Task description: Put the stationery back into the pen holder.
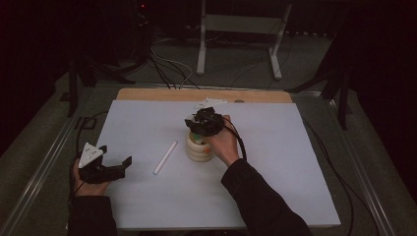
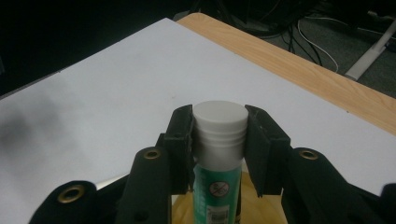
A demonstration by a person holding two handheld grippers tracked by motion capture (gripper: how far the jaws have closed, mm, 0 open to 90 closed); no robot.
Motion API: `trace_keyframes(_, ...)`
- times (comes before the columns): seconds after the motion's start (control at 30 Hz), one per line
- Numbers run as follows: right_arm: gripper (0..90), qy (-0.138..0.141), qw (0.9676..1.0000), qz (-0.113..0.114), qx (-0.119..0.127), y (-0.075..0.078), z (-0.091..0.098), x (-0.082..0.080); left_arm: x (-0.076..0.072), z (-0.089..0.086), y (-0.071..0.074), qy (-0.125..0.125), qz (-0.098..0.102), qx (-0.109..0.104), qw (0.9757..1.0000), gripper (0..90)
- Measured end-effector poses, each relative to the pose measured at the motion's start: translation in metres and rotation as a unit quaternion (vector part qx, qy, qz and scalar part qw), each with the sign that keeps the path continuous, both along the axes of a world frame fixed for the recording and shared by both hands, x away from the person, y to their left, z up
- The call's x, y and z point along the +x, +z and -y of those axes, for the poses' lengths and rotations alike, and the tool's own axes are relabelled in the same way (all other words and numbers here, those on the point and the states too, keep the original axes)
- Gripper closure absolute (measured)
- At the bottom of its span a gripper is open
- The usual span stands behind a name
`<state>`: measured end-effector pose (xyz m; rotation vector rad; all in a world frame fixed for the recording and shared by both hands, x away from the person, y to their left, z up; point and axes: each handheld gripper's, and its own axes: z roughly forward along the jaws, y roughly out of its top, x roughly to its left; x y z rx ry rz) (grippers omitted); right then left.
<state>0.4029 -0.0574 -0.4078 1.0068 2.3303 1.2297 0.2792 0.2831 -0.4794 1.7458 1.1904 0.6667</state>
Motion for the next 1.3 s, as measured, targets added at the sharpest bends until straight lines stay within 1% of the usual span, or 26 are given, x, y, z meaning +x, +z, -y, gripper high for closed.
trace_keyframes(0.33, 64.5, 0.000, 1.0000, -0.002, -0.004, -0.003, 0.001, -0.001, 0.000, 0.000, 0.000, 0.000, -0.001, 0.001, 1.0000, 0.1)
trace_keyframes(0.7, 64.4, 0.004, 0.9997, -0.005, -0.022, -0.010, -0.003, -0.001, 0.000, 0.001, -0.001, -0.001, -0.001, 0.001, 1.0000, 0.1)
trace_keyframes(0.83, 64.4, 0.005, 0.9995, -0.003, -0.030, -0.014, -0.003, -0.002, 0.001, 0.001, -0.001, -0.001, -0.001, 0.002, 1.0000, 0.1)
trace_keyframes(1.3, 64.4, 0.001, 0.9994, -0.011, -0.033, -0.018, -0.001, -0.002, 0.000, 0.001, -0.001, -0.001, -0.001, 0.002, 1.0000, 0.2)
